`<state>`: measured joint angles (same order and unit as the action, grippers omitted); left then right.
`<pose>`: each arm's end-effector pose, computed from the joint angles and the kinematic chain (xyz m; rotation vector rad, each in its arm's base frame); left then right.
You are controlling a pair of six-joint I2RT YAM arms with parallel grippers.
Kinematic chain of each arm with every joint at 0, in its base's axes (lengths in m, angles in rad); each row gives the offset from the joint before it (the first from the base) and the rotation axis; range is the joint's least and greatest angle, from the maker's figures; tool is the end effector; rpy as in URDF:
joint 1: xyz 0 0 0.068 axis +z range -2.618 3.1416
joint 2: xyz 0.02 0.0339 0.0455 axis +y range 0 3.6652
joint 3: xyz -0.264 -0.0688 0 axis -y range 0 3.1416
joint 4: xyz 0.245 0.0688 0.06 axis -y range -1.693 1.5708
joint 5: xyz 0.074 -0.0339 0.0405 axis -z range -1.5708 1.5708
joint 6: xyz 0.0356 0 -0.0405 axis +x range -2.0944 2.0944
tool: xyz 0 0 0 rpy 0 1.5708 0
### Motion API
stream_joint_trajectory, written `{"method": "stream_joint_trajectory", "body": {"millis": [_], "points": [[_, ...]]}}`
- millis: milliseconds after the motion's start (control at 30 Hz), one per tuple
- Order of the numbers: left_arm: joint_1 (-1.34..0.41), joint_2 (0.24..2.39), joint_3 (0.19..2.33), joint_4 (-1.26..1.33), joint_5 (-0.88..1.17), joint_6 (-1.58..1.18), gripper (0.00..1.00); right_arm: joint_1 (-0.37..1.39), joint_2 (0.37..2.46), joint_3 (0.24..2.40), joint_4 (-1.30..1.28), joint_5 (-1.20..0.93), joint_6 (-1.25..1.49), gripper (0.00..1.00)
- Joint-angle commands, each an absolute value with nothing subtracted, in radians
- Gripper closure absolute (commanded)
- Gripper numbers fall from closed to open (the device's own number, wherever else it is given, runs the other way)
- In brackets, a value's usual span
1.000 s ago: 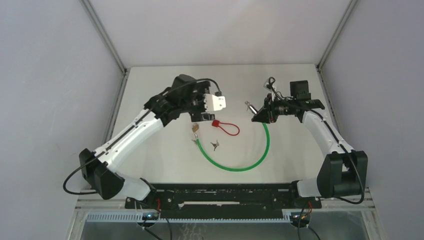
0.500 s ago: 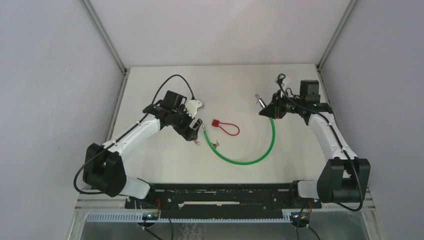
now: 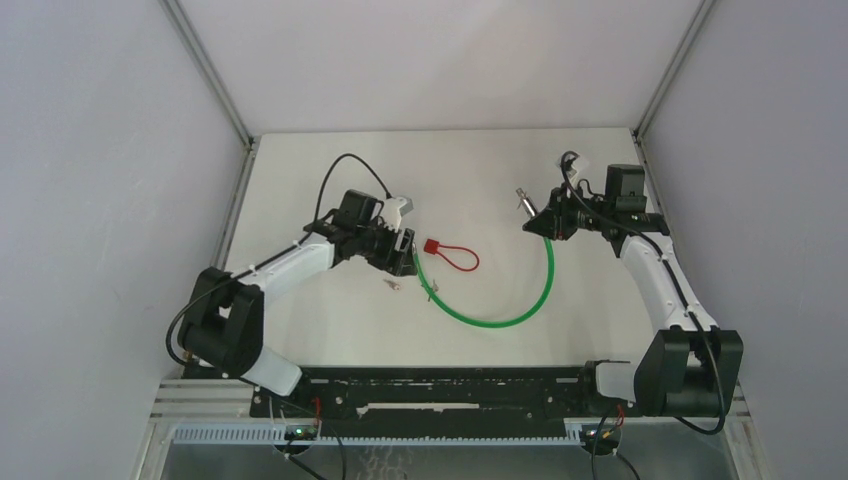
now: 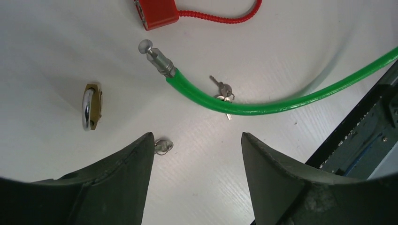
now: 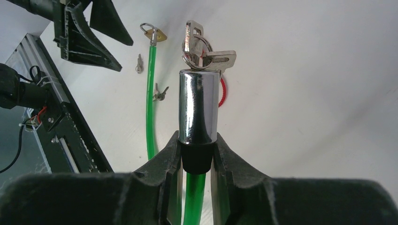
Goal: Lock with the key
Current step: Lock the lock at the center of the board.
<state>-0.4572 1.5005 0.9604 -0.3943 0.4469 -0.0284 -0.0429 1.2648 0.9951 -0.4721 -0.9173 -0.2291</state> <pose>0.2673 -0.1487 0.2170 0.7226 2.4294 -0.7577 0.2641 0.0170 0.2932 -0.6384 2.0134 0.8866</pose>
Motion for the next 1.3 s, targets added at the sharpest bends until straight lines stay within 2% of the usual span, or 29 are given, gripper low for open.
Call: {"method": "stream_joint_trajectory", "body": {"millis": [0,167,500,667,867,1000,1133,1267], "points": [[-0.478,1.513,0.91,-0.18,0.408,-0.178,0.28,-0.048,1.228,0.997,-0.412,-0.925,-0.216,1.0],[-0.523,1.547,0.889,-0.093,0.315,-0.243,0.27,-0.048,1.225,0.991,-0.407,-0.932,-0.217,1.0],[-0.537,1.623,0.836,0.001,0.291,-0.303,0.28,-0.048,1.218,0.985,-0.408,-0.938,-0.223,1.0],[-0.569,1.645,0.833,0.043,0.301,-0.3,0.38,-0.048,1.221,0.985,-0.408,-0.939,-0.222,1.0],[-0.58,1.666,0.827,0.075,0.274,-0.301,0.42,-0.048,1.22,0.985,-0.411,-0.944,-0.225,1.0],[-0.58,1.684,0.825,0.094,0.275,-0.304,0.5,-0.046,1.22,0.985,-0.413,-0.946,-0.227,1.0],[-0.58,1.695,0.824,0.117,0.271,-0.299,0.6,-0.048,1.22,0.985,-0.413,-0.946,-0.226,1.0],[-0.58,1.683,0.826,0.133,0.263,-0.271,0.75,-0.044,1.218,0.984,-0.406,-0.943,-0.219,1.0]]}}
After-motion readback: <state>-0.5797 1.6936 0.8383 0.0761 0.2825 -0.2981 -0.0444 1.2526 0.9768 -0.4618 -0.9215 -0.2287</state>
